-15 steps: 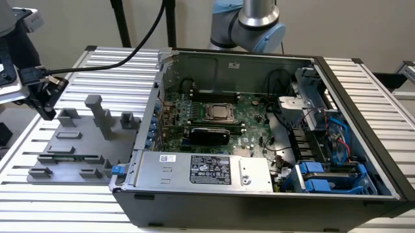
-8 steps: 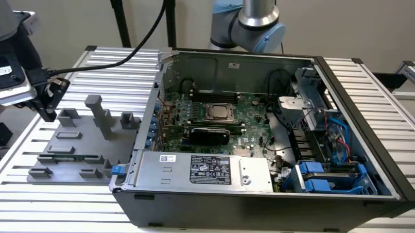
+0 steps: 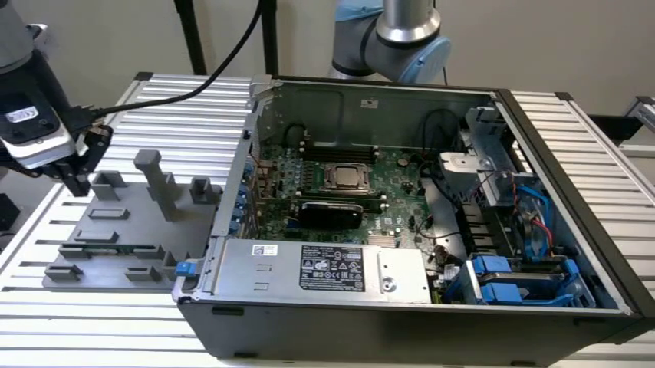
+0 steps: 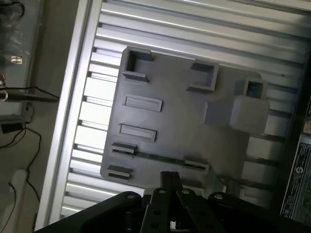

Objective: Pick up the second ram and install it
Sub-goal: 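Pick up the second ram and move it above second insertion slot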

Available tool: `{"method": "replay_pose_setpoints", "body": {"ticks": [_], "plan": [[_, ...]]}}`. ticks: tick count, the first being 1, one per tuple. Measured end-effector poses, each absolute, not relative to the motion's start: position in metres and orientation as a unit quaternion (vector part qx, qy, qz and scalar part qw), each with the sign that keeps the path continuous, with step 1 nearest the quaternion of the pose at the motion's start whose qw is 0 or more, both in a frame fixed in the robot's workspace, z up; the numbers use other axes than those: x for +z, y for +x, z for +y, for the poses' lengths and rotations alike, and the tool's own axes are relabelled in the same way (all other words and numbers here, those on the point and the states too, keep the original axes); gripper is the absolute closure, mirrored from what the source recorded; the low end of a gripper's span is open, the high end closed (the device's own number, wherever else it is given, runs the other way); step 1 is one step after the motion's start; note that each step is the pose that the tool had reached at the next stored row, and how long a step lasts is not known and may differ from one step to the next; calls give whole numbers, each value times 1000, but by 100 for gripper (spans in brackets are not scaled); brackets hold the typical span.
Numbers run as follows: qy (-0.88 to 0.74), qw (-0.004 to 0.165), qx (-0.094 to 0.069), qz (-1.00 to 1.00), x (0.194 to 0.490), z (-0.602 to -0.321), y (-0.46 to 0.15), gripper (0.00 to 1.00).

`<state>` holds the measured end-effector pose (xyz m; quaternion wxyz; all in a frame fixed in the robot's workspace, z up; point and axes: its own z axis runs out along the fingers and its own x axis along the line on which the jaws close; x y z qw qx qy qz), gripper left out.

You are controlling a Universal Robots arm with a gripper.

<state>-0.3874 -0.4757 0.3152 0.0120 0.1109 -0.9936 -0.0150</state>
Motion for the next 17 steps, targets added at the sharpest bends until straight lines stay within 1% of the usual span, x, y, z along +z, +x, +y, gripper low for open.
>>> {"method": "replay_pose_setpoints", "body": {"ticks": [17], "plan": [[262,13,-13,-965,301,-476,-387,100]]}}
